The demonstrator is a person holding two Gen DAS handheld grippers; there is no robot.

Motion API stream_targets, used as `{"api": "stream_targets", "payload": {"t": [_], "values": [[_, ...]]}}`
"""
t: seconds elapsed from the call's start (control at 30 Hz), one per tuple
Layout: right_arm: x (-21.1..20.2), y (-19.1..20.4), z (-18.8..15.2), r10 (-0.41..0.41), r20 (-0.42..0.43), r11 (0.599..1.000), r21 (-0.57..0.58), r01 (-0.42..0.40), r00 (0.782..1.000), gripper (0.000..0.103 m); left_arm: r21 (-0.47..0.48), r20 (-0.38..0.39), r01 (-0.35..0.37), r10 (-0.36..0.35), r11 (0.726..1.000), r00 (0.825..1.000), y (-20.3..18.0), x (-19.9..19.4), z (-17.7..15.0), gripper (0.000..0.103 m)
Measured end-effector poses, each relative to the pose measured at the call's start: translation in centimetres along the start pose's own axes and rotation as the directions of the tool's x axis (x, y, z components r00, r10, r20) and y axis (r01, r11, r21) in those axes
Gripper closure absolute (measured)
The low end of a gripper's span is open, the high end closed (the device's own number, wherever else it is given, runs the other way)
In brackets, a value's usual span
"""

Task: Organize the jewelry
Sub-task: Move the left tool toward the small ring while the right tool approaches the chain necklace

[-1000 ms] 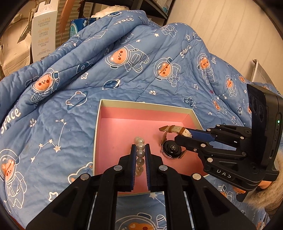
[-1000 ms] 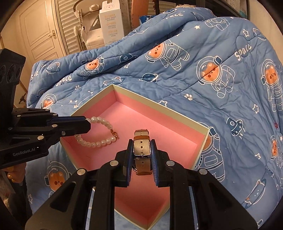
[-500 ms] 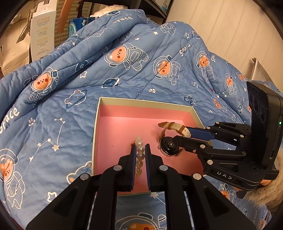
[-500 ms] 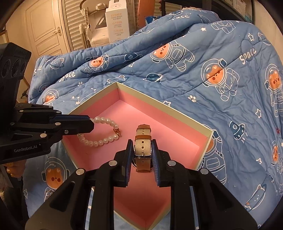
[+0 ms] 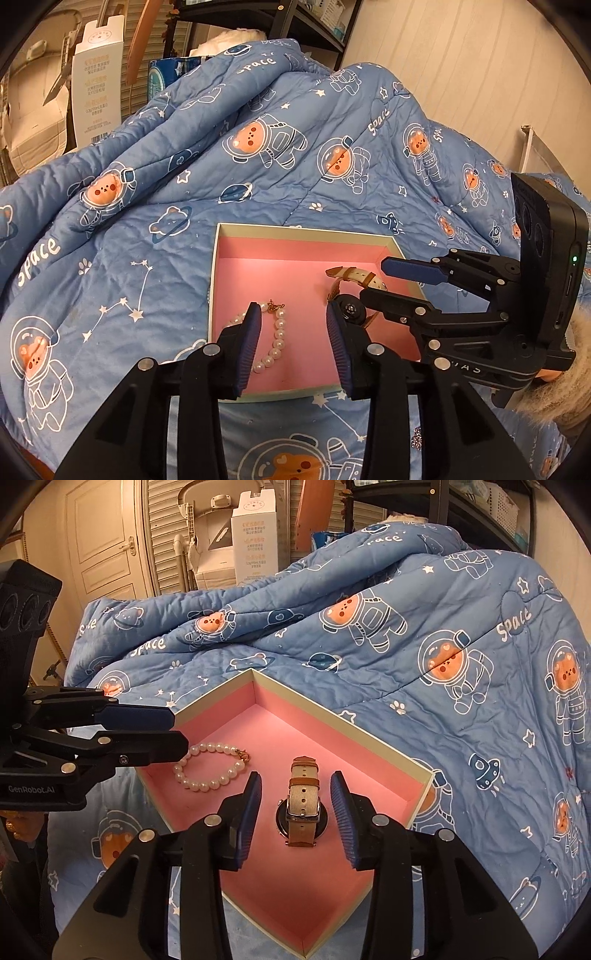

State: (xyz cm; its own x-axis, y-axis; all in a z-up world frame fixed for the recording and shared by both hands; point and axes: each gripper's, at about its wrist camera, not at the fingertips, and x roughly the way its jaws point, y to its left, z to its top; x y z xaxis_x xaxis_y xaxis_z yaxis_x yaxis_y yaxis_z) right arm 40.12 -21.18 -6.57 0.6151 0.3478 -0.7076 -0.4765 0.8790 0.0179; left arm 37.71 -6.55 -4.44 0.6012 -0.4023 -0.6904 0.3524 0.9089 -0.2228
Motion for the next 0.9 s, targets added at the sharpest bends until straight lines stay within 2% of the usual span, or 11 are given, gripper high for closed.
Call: {"api": "stream_targets", "payload": {"t": [0.03,0.1,0.17,0.3,0.47,0.63,0.9], "values": [[-0.4,0.1,0.0,-0.004,0.008,1.000,-0.002,0.004,1.000,0.058,0.008,0.003,-0.007,0.007,1.000,1.000,-0.1,-0.3,-0.1,0.066],[-1.4,0.3,-0.2,-0.021,0.026,1.000,-0.007,0.021,0.999,0.046,0.031,0.012,-0.020,0.020,0.999,1.000,-0.5,-1.1,-0.4,0.059],[-2.6,0.7,-0.6,-0.029,0.049,1.000,-0.010,0.030,0.998,0.043,0.051,0.026,-0.034,0.033,0.998,0.999,-0.9,-1.9,-0.9,0.045],[-4.7,1.3,-1.6,-0.057,0.069,0.998,-0.005,0.057,0.996,0.028,0.080,0.050,-0.047,0.043,0.996,0.998,-1.7,-3.7,-2.2,0.032],[-7.3,1.9,-3.6,-0.070,0.086,0.998,0.012,0.069,0.994,0.024,0.090,0.078,-0.065,0.058,0.994,0.995,-2.4,-5.9,-4.4,0.014],[-9.3,2.4,-6.5,-0.062,0.080,0.997,0.058,0.057,0.995,0.022,0.122,0.077,-0.102,0.093,0.987,0.993,-3.0,-7.4,-7.1,0.007],[-11.4,3.2,-12.0,-0.034,0.022,0.991,0.127,0.031,0.999,0.023,0.082,0.038,-0.102,0.099,0.991,0.994,-3.2,-8.7,-12.0,0.007]]}}
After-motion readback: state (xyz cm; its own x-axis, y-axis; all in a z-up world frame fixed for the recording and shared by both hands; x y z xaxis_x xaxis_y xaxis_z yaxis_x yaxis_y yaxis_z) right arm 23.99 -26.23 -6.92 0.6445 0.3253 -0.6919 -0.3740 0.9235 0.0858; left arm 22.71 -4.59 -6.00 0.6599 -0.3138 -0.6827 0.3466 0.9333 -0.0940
